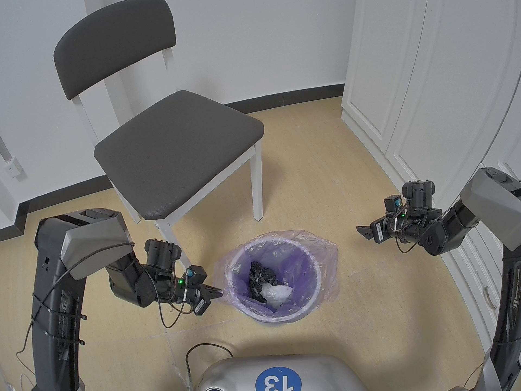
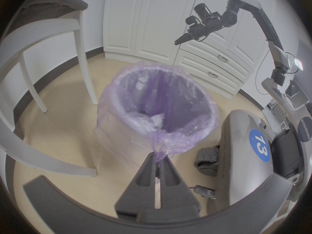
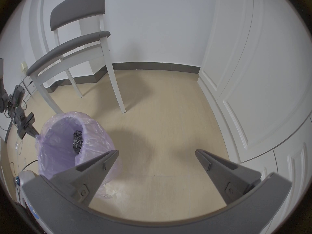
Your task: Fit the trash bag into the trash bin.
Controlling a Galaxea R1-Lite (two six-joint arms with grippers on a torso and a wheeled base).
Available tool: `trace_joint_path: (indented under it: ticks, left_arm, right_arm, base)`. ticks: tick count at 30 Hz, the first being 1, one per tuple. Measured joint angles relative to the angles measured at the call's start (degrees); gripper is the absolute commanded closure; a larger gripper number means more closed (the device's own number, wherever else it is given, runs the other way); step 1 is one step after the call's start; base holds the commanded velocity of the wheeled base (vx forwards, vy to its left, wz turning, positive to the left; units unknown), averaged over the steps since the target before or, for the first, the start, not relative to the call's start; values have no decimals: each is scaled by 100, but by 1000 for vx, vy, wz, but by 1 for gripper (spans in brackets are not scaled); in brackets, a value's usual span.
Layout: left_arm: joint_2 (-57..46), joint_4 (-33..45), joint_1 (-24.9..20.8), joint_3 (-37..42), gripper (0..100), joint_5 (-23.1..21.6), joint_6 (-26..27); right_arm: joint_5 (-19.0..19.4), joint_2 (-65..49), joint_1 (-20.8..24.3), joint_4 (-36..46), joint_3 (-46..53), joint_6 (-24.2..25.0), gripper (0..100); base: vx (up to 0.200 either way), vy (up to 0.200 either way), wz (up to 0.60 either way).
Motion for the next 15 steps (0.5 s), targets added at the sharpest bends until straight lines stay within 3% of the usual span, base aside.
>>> trace_joint_path:
  ticks: [15]
  left_arm:
    - [374, 646, 263, -1579, 100, 24, -17]
  right_arm:
    - [0, -88, 2, 30, -59, -26, 0]
  base:
    - [0, 0, 0]
